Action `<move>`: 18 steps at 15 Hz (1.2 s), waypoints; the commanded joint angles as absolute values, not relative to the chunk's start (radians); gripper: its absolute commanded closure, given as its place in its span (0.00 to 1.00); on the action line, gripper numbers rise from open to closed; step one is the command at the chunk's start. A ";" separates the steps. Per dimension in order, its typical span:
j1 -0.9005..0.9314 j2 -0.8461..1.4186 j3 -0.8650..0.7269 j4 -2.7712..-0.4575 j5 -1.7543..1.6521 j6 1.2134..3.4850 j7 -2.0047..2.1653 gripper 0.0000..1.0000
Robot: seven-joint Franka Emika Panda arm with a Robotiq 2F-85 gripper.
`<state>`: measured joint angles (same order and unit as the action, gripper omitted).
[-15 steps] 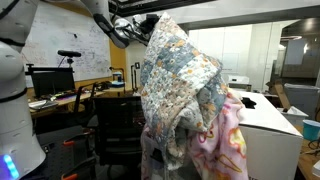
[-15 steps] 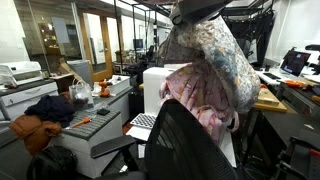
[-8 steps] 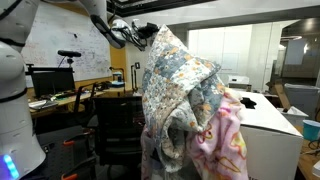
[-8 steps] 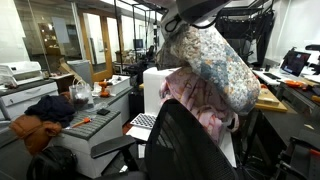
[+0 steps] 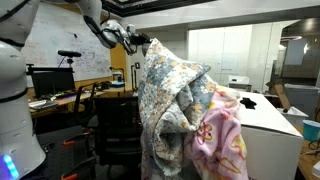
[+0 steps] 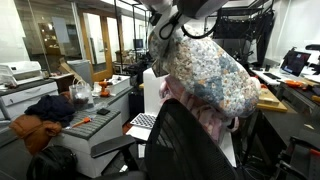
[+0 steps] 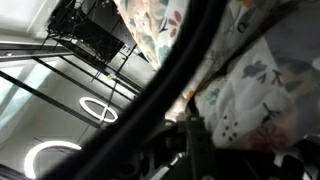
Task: Move the blanket to the chair
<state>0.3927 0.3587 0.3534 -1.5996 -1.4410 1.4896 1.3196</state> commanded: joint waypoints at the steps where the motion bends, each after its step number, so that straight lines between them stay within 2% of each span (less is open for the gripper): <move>1: 0.404 0.349 0.368 -1.575 -1.334 1.585 1.206 0.99; 10: 0.422 0.363 0.370 -1.551 -1.012 1.772 0.917 0.99; 18: 0.503 0.445 0.366 -1.456 -0.685 1.768 0.634 0.99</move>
<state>0.4668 0.3894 0.3715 -1.5417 -0.7768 1.7745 0.7573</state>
